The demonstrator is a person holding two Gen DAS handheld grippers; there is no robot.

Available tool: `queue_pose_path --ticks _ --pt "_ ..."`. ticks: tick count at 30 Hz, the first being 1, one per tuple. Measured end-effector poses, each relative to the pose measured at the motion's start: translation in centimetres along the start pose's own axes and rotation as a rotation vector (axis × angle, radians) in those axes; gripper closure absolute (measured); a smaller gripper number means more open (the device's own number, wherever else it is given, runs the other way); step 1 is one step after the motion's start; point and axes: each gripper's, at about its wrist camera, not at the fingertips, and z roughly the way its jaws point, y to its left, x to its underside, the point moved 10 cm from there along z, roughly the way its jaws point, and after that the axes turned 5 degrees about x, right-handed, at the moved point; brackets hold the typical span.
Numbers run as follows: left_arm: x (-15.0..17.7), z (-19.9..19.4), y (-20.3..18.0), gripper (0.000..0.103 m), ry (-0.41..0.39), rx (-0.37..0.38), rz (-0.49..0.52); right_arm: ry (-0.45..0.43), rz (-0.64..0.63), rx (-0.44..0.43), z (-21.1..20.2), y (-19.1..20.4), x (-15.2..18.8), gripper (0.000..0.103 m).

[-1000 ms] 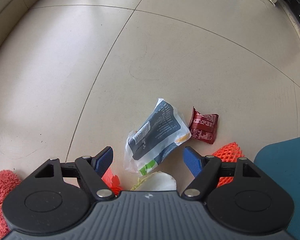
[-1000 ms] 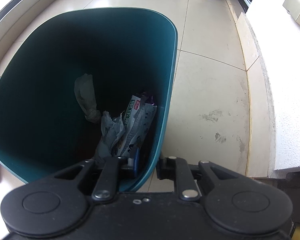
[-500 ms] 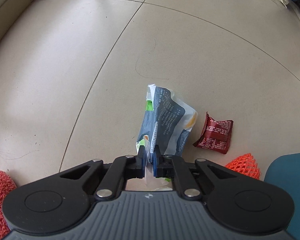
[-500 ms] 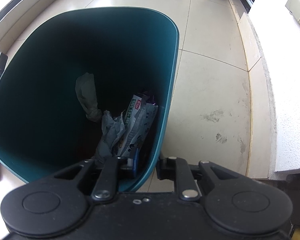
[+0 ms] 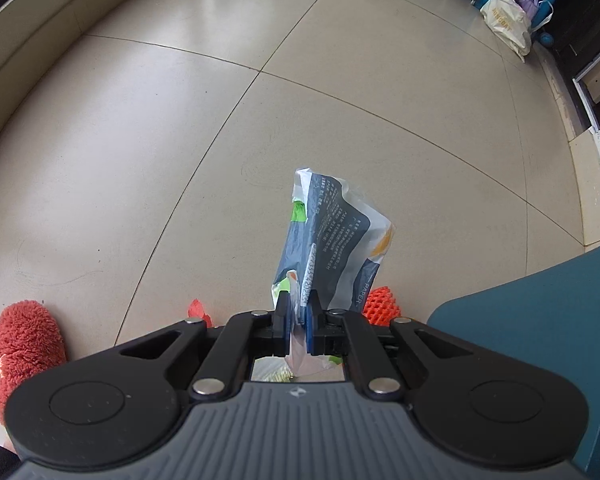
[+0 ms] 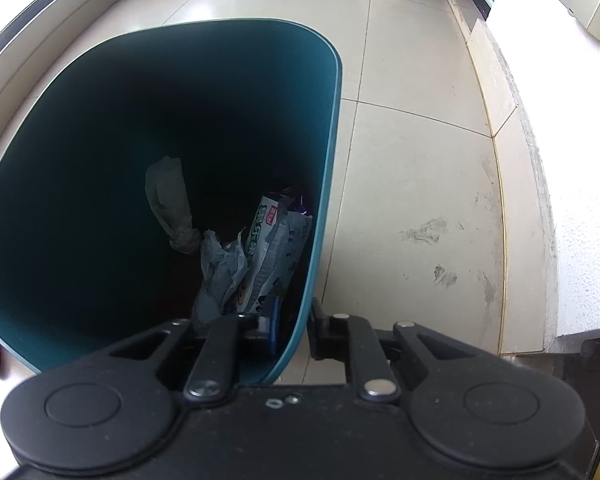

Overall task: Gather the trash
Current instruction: 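Carry the clear snack bag over the wastebasket and open the left tool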

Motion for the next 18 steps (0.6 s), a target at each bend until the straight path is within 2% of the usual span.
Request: queue_pose_path --ticks 7,11,14,18 --pt "1.6 -8.0 -6.2 0.097 -0.069 0.099 0.106 -0.008 -0.032 0.023 -0.5 0.3 0.3 0.093" --pt "3.2 -10.9 -10.5 0.097 -0.091 0.174 0.181 -0.003 -0.044 0.012 -0.8 0.2 0.7 0.093" --pt "4.8 -11.9 -13.8 0.097 -0.075 0.238 0.236 0.001 -0.045 0.009 -1.0 -0.2 1.0 0.093" --pt "7.9 -11.0 -19.0 0.097 -0.037 0.267 0.349 -0.01 -0.021 -0.01 -1.7 -1.1 1.1 0.093"
